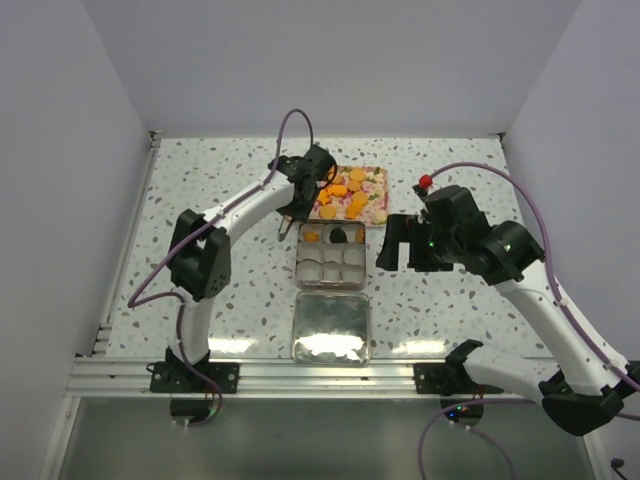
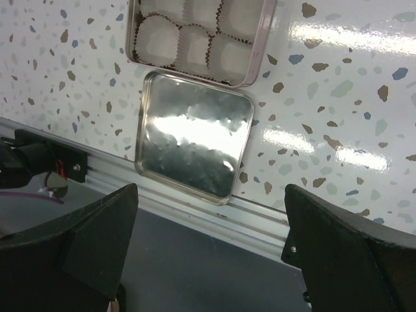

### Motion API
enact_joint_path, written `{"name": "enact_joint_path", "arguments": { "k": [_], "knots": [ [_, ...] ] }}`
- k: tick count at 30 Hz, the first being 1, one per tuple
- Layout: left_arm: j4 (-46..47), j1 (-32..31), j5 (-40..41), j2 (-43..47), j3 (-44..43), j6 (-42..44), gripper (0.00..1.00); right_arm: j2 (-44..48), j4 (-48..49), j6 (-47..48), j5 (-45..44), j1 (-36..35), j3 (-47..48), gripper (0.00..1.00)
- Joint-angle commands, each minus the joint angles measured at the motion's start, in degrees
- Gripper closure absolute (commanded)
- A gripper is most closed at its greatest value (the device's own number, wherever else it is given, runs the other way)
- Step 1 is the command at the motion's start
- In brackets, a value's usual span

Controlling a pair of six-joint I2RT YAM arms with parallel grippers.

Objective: Pack the cookies

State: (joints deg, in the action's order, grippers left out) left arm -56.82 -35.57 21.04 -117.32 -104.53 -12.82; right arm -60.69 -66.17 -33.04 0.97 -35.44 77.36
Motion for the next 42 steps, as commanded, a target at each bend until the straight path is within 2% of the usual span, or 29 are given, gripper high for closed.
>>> {"name": "enact_joint_path", "arguments": {
  "k": [1,13,22,36,42],
  "knots": [
    [2.32,0.59,-0.03,2.18,1.70,1.30,0.58,0.39,2.97,-1.50,-0.53,0.20,-0.81,0.01],
    [-1.81,0.68,-0.73,6.30,-6.48,1.83,0.59,-0.57,6.22,-2.21,1.22,0.20,-1.60,0.01],
    [-2.07,0.50,-4.51,14.74,0.02,0.25,0.62,-2.51,9.22,-1.94,3.86,0.11,-1.86,0.01],
    [-0.93,-8.19,-9.26,33.37,18.21,-1.42,0.62,-4.09,10.44,0.08,6.32,0.20,-2.74,0.01],
    [-0.14,-9.87,-12.85,37.86,24.28,-2.47,0.63,-4.00,11.06,-0.19,6.85,0.20,-3.71,0.01]
  ]
}}
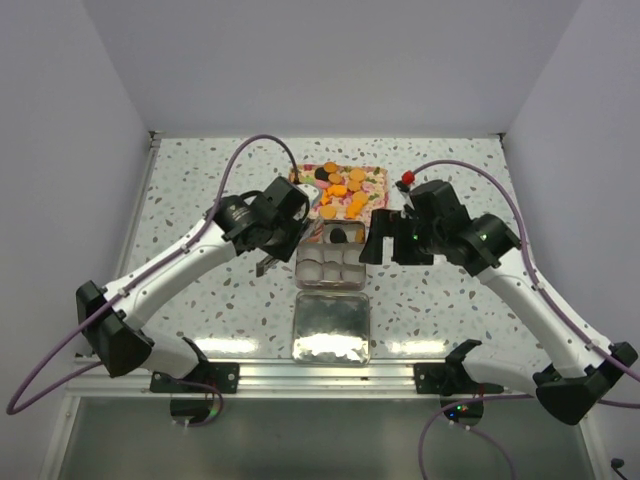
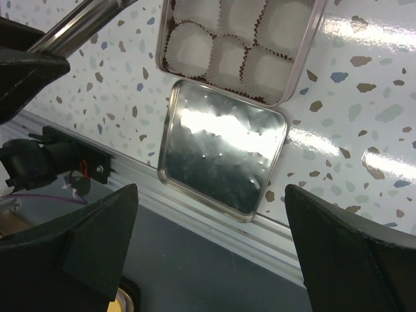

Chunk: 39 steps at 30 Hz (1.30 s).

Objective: Pack the cookies

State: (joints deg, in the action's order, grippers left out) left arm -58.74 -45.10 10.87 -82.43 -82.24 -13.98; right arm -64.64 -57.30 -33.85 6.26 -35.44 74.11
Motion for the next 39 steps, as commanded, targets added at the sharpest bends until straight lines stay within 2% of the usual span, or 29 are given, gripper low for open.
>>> {"name": "enact_joint_path", "arguments": {
  "k": [1,9,17,29,39],
  "knots": [
    [1.96,-0.34,-2.87,3.33,3.12,-1.32,0.63,-0.05,2.19,0.62,1.56,0.20,-0.54,0.01],
    [4.60,-0.60,-4.28,3.16,7.09,-1.49,0.63,0.48,1.49,0.62,1.47,0.28,-1.25,0.01],
    [6.62,-0.51,-1.91,2.02,8.76,-1.93,0.56,1.71,1.14,0.36,1.21,0.20,-2.56,0.01],
    [5.92,-0.51,3.10,-0.35,5.42,-2.28,0.51,1.01,2.28,0.27,0.95,0.20,-3.18,0.01],
    [4.69,-0.51,3.80,-2.99,1.64,-0.35,0.48,-0.83,2.37,1.15,0.07,0.20,-1.86,0.01]
  ]
}}
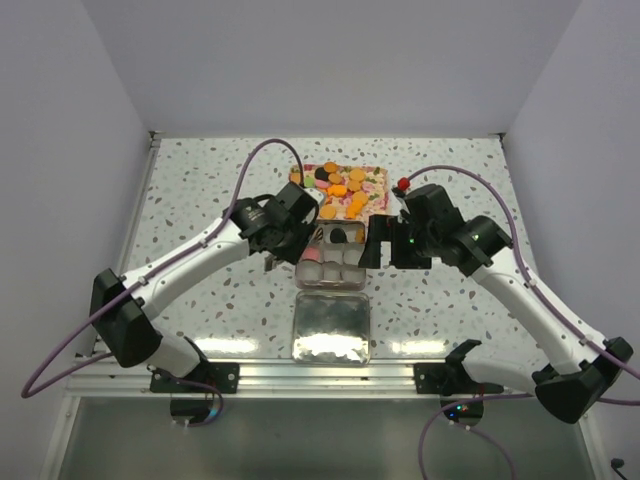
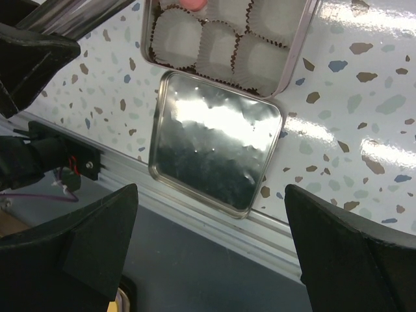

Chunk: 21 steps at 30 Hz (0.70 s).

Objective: Pack the cookies

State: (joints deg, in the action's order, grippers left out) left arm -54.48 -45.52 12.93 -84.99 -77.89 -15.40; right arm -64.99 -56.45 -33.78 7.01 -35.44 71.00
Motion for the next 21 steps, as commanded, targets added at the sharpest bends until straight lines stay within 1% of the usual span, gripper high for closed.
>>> {"name": "enact_joint_path", "arguments": {
  "k": [1,5,7,11,18,21],
  "knots": [
    [0.08,-0.10,1.75,-0.44,-3.14,1.16,0.48,-0.66,1.51,1.17,-0.68,0.20,1.33,0.01],
    [-1.50,0.08,2.89,-0.79,-7.97,1.25,0.48,-0.75,1.60,1.44,-1.03,0.20,1.59,0.01],
    [-2.91,0.86,3.42,-1.49,-12.10,1.68,0.48,-0.84,1.60,1.61,-1.20,0.20,1.51,0.01],
    [-4.93,2.80,4.30,-5.17,-17.99,3.00,0.48,-1.19,1.86,1.79,-1.20,0.20,1.42,0.01],
    [-3.71,8.94,5.35,-10.89,-21.87,4.41,0.48,-1.10,1.60,2.58,-1.91,0.20,1.86,0.01],
    [-2.13,10.36,5.26,-14.23,-23.97,5.29,0.48,-1.10,1.51,2.75,-1.91,0.20,1.60,0.01]
  ]
}}
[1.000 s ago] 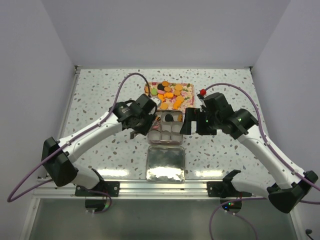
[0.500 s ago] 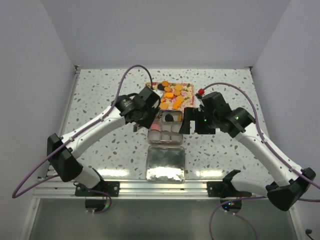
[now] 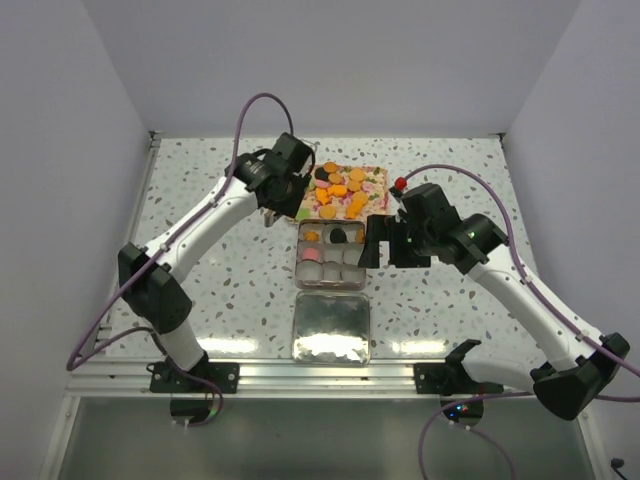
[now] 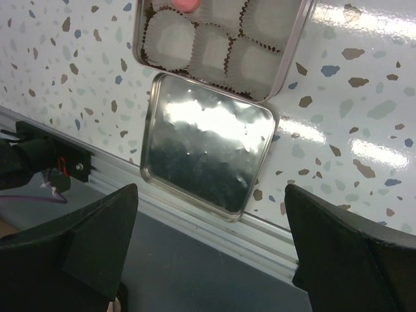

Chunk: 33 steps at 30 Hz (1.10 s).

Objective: Pack the cookies

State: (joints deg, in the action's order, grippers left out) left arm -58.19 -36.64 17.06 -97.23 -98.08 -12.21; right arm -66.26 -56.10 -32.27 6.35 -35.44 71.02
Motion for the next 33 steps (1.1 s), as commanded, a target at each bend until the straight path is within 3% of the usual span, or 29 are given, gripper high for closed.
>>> {"name": "enact_joint_path", "arguments": {
  "k": [1,10,33],
  "knots": [
    [2.29,1.66,1.40,-3.74,-4.30,2.62,0.48,0.08,1.08,1.42,-1.25,0.20,1.75,0.01],
    [4.84,4.47,0.52,-13.94,-9.58,2.54,0.48,-0.80,-0.77,2.65,-2.75,0.20,2.98,0.01],
    [7.57,6.94,-7.92,-26.43,-19.43,2.72,0.50,-6.25,-2.62,4.23,-5.38,0.20,7.20,0.01]
  ]
}}
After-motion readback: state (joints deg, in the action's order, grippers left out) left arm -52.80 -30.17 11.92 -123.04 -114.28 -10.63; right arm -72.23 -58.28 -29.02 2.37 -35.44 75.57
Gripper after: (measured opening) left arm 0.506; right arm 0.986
